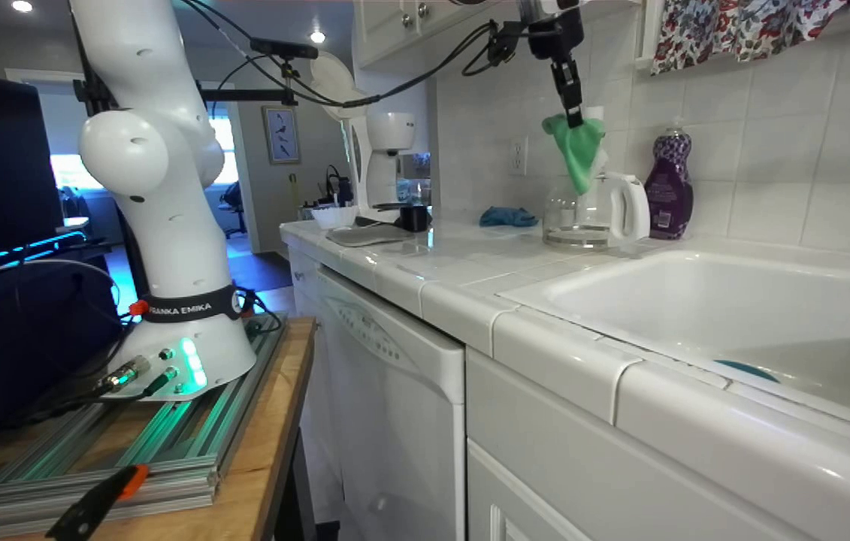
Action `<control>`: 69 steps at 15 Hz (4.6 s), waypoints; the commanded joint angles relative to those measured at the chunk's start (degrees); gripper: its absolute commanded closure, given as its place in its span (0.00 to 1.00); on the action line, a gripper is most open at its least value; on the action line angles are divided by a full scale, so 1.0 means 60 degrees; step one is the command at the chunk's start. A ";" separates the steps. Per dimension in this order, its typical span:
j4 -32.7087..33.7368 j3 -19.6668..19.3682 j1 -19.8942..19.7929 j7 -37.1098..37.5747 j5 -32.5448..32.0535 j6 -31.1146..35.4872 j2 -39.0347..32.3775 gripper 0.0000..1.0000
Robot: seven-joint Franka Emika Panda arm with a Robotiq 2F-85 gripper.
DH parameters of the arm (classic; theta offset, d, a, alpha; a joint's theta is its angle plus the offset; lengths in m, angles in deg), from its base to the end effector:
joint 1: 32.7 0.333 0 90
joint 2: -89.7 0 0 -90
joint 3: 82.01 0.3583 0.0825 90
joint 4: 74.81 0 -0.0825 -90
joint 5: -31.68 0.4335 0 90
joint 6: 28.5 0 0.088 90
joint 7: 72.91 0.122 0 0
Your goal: Use the green towel to wipe the coffee maker.
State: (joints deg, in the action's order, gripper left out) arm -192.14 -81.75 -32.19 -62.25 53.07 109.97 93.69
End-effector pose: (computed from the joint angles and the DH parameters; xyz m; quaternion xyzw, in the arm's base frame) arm 0.6198 0.0139 0.5280 -0.9462 0.1911 -0.1978 0.1707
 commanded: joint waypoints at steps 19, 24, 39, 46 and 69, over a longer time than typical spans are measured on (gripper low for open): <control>0.2705 0.0049 -0.0104 0.0052 -0.0028 -0.1892 -0.2759 0.99; 0.2897 -0.0021 0.0003 0.0644 -0.0436 -0.2638 -0.2803 0.99; 0.3586 0.0356 0.0061 -0.0341 0.0029 -0.3453 -0.3241 0.99; 0.4589 0.0206 0.0080 0.0107 -0.0338 -0.3209 -0.3991 0.99; 0.4713 0.0239 -0.0010 0.0316 -0.0159 -0.3651 -0.3534 0.99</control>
State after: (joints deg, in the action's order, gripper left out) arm -164.48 -80.67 -32.14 -59.87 51.76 87.83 70.79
